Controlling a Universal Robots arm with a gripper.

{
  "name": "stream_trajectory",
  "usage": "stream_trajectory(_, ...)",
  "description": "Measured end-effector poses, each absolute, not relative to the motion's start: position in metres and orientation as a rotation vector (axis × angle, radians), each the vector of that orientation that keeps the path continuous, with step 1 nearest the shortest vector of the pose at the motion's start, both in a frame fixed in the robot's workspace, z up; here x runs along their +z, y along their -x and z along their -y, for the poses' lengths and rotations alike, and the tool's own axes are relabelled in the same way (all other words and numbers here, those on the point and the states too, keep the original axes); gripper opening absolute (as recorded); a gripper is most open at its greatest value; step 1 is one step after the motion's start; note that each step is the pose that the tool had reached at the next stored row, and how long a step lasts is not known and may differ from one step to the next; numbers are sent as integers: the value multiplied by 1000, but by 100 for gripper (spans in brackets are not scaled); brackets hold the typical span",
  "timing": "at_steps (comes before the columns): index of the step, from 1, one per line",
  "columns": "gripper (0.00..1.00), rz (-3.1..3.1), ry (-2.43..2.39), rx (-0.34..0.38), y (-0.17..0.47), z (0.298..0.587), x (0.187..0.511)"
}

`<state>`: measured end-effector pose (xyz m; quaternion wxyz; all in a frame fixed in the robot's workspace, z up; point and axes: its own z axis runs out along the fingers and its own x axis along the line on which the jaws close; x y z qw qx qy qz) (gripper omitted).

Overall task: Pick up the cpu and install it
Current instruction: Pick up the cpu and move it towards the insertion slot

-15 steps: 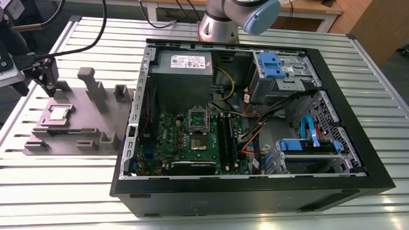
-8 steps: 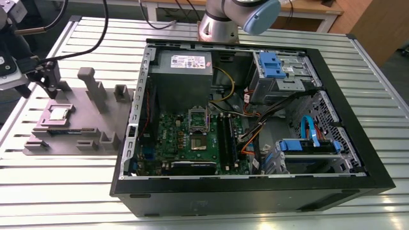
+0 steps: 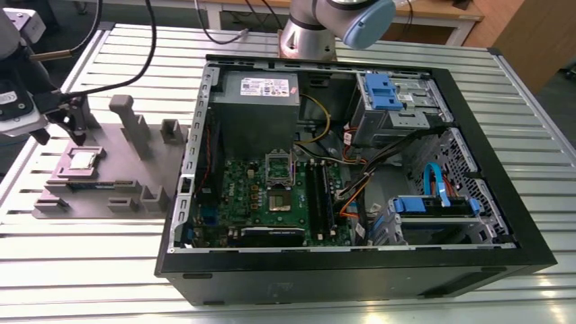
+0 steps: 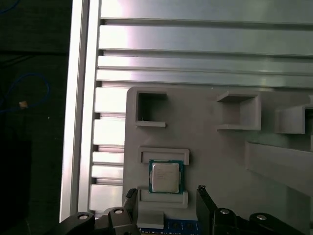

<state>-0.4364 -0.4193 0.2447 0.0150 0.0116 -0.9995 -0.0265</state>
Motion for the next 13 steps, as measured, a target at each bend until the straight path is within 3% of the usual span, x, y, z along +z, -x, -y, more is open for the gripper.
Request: stream_trajectory(13, 59, 3111, -16, -84, 431, 419, 222)
